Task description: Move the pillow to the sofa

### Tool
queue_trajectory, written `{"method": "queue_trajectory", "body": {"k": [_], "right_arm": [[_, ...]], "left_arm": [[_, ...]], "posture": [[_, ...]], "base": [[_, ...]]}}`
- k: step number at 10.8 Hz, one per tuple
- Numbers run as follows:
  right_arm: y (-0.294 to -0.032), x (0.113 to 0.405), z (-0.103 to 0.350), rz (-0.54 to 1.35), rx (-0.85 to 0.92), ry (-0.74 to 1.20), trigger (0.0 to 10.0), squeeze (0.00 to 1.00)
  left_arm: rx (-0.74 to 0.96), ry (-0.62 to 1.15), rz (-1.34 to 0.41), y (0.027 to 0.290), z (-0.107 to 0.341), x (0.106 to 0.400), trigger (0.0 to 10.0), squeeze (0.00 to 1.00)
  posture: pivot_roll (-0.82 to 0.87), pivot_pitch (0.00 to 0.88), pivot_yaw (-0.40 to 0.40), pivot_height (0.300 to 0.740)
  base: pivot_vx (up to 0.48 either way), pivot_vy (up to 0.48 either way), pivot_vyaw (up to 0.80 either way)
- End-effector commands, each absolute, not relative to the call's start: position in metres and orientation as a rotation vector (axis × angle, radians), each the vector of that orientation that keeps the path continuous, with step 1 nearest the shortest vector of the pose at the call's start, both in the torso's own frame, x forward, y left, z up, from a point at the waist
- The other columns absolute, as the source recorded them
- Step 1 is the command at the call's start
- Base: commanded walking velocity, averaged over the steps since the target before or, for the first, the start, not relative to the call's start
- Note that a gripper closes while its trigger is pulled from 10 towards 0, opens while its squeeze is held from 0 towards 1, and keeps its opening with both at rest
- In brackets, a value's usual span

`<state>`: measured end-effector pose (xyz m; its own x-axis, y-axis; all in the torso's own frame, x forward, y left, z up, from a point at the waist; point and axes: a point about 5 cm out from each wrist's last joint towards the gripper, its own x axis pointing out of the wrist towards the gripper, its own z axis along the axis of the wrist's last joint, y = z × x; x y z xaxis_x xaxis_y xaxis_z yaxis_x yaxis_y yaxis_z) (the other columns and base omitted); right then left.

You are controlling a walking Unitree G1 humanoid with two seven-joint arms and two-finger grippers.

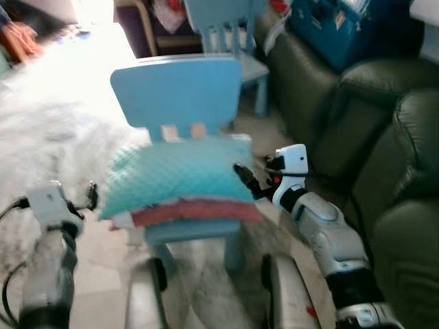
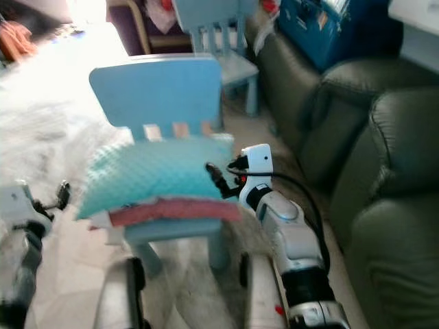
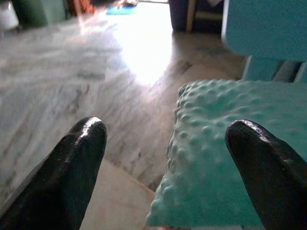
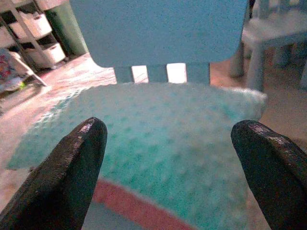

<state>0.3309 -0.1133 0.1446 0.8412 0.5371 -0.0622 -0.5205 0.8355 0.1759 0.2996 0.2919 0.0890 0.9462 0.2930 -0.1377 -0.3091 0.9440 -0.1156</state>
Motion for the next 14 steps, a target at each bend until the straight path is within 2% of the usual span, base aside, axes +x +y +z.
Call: {"method": "queue_trajectory", "body": {"k": [1,3,4,6,8,9,10,12,14], "right_arm": [[-0.110,0.328,0.153,0.602,0.192,0.112,10.0,0.00],[-0.107,0.326,0.167,0.664,0.236,0.120,10.0,0.00],[-0.106,0.329,0.172,0.680,0.239,0.135,10.0,0.00],[-0.091,0.348,0.171,0.705,0.216,0.146,10.0,0.00],[-0.073,0.360,0.171,0.729,0.213,0.152,10.0,0.00],[-0.064,0.364,0.172,0.756,0.243,0.165,10.0,0.00],[-0.054,0.369,0.169,0.801,0.339,0.198,10.0,0.00],[-0.042,0.367,0.169,0.903,0.439,0.215,10.0,0.00],[-0.034,0.368,0.161,0.868,0.416,0.226,10.0,0.00]], "left_arm": [[-0.189,0.150,0.345,0.297,0.085,0.302,10.0,0.00],[-0.305,0.165,0.342,0.291,0.091,0.327,10.0,0.00],[-0.358,0.143,0.303,0.280,0.102,0.344,10.0,0.00],[-0.356,0.119,0.259,0.263,0.118,0.362,10.0,0.00],[-0.332,0.103,0.250,0.260,0.123,0.366,10.0,0.00],[-0.310,0.097,0.272,0.266,0.124,0.365,10.0,0.00],[-0.323,0.089,0.341,0.285,0.123,0.357,10.0,0.00],[-0.369,0.111,0.389,0.304,0.115,0.346,10.0,0.00],[-0.368,0.141,0.414,0.314,0.112,0.341,10.0,0.00]], "posture": [[-0.22,0.186,0.038,0.487],[-0.25,0.224,0.022,0.487],[-0.26,0.240,0.017,0.487],[-0.26,0.250,0.012,0.487],[-0.23,0.250,0.006,0.487],[-0.22,0.249,0.001,0.487],[-0.21,0.259,-0.002,0.487],[-0.21,0.264,0.001,0.487],[-0.21,0.270,0.004,0.487]], "base": [[0.000,0.000,0.00],[0.000,0.000,0.00],[0.000,0.000,0.00],[0.000,0.000,0.00],[0.000,0.000,0.00],[0.000,0.000,0.00],[0.000,0.000,0.00],[0.000,0.000,0.00],[0.000,0.000,0.00]]}}
